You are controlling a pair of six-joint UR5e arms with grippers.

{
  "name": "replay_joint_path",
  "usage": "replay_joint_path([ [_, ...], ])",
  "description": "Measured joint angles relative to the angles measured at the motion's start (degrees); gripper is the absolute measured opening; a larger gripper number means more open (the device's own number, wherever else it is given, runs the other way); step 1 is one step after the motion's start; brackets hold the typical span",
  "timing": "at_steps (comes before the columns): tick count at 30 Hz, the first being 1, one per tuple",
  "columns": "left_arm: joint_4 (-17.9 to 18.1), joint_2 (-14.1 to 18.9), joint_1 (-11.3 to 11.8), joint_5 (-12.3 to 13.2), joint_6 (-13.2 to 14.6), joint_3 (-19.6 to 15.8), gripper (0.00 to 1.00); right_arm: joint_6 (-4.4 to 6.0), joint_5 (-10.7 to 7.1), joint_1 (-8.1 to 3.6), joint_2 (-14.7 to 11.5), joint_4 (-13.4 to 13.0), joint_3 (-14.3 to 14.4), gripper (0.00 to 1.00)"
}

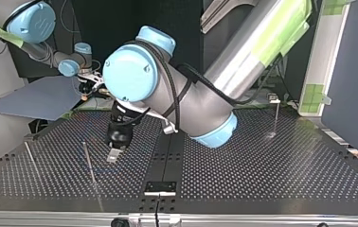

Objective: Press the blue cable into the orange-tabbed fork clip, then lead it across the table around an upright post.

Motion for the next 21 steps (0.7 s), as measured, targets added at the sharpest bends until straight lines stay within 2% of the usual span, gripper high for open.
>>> replay_joint_path([
  [3, -0.03, 0.56, -0.06, 1.56, 0.10, 0.02, 0.98, 0.04, 0.00, 0.02, 0.00, 0.00, -0.02, 0.00],
  [6, -0.07, -0.37, -0.32, 2.71, 0.60, 0.00, 0.98, 0.06, 0.00, 0.02, 0.00, -0.01, -0.02, 0.00],
  [21, -0.10, -3.89, -0.58, 4.19, 0.95, -0.01, 0.98, -0.07, 0.00, 0.02, 0.00, 0.00, -0.04, 0.00],
])
